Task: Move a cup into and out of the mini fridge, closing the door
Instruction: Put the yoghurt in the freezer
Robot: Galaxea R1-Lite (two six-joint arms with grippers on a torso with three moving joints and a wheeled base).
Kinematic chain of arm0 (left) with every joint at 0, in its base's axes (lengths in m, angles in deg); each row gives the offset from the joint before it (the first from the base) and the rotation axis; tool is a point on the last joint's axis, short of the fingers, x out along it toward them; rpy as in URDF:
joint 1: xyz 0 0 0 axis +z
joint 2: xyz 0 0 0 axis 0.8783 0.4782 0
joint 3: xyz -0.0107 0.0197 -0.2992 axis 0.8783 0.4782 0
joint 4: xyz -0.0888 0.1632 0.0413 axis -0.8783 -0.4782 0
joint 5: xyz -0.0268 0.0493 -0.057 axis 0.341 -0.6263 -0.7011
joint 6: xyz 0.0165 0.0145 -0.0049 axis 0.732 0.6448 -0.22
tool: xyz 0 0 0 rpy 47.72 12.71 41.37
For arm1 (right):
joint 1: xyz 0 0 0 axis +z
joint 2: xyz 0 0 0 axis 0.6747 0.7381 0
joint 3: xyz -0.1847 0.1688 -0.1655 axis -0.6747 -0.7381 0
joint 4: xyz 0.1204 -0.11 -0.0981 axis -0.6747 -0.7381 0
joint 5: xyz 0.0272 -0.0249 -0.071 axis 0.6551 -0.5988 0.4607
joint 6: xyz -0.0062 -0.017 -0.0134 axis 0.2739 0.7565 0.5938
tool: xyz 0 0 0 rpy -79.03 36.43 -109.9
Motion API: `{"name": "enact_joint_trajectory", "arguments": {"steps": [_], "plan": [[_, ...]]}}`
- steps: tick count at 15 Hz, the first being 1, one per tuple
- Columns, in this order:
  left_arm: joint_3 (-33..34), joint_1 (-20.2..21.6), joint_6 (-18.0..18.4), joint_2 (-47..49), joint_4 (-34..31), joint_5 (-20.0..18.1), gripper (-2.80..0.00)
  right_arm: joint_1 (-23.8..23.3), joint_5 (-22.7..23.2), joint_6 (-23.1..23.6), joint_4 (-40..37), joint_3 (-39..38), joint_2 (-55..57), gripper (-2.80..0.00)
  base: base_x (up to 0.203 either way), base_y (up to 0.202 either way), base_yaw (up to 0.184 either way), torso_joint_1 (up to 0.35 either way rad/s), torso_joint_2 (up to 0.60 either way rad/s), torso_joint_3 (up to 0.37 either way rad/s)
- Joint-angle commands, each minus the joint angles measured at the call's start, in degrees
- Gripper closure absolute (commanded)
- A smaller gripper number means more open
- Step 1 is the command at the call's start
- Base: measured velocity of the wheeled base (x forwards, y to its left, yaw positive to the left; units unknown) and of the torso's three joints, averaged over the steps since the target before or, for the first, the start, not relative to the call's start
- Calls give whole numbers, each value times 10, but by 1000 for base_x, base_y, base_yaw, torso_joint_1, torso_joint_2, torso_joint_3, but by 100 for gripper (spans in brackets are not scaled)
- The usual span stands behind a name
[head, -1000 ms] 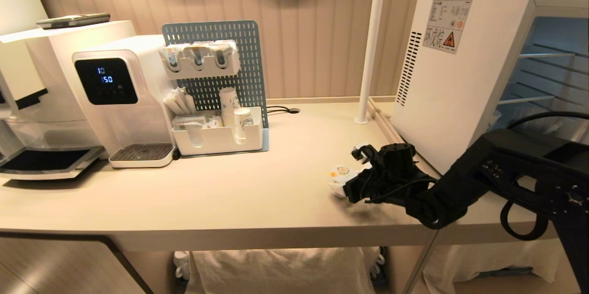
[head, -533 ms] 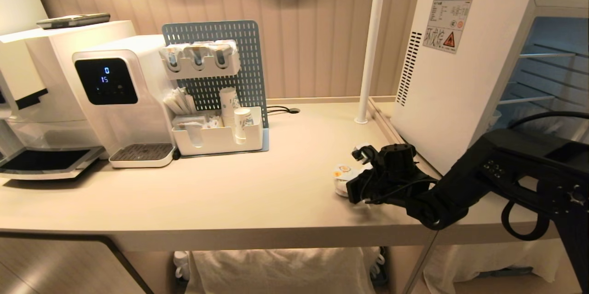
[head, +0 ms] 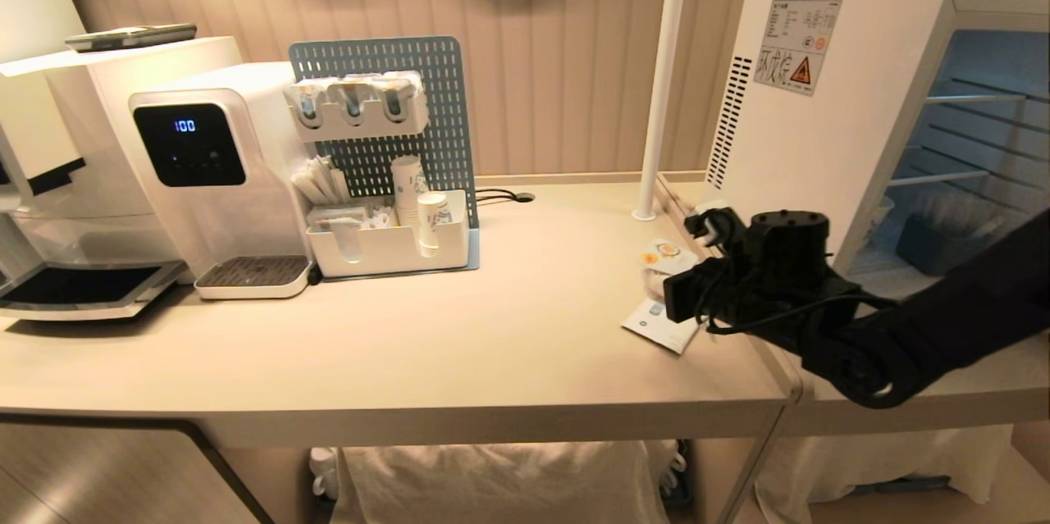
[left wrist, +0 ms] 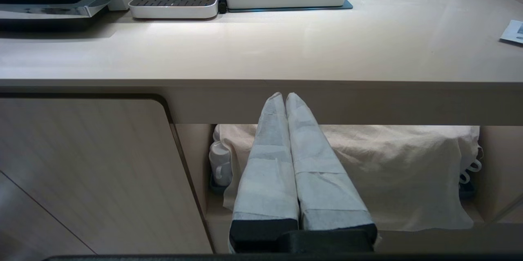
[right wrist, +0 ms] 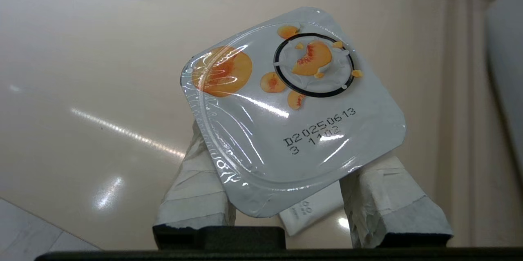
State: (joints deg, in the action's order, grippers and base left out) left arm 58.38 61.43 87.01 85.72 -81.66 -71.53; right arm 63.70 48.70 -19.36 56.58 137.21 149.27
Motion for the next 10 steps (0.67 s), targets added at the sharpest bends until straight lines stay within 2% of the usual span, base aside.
{"name": "enact_joint_trajectory", "arguments": {"steps": [1, 2, 5, 6, 8, 10], "plan": [[1, 0, -1, 1, 0, 0, 0, -11, -46, 2, -10, -51, -170, 0, 0, 0, 0, 0, 0, 0], [1, 0, -1, 1, 0, 0, 0, -14, -88, 4, -25, -67, -224, 0, 0, 0, 0, 0, 0, 0], [1, 0, 0, 1, 0, 0, 0, -26, -285, 11, -101, -105, -394, 0, 0, 0, 0, 0, 0, 0], [1, 0, -1, 1, 0, 0, 0, -31, -333, 16, -127, -113, -450, 0, 0, 0, 0, 0, 0, 0], [1, 0, -1, 1, 0, 0, 0, -55, -412, 23, -202, -129, -568, 0, 0, 0, 0, 0, 0, 0], [1, 0, -1, 1, 0, 0, 0, -114, -461, 26, -271, -152, -667, 0, 0, 0, 0, 0, 0, 0]]}}
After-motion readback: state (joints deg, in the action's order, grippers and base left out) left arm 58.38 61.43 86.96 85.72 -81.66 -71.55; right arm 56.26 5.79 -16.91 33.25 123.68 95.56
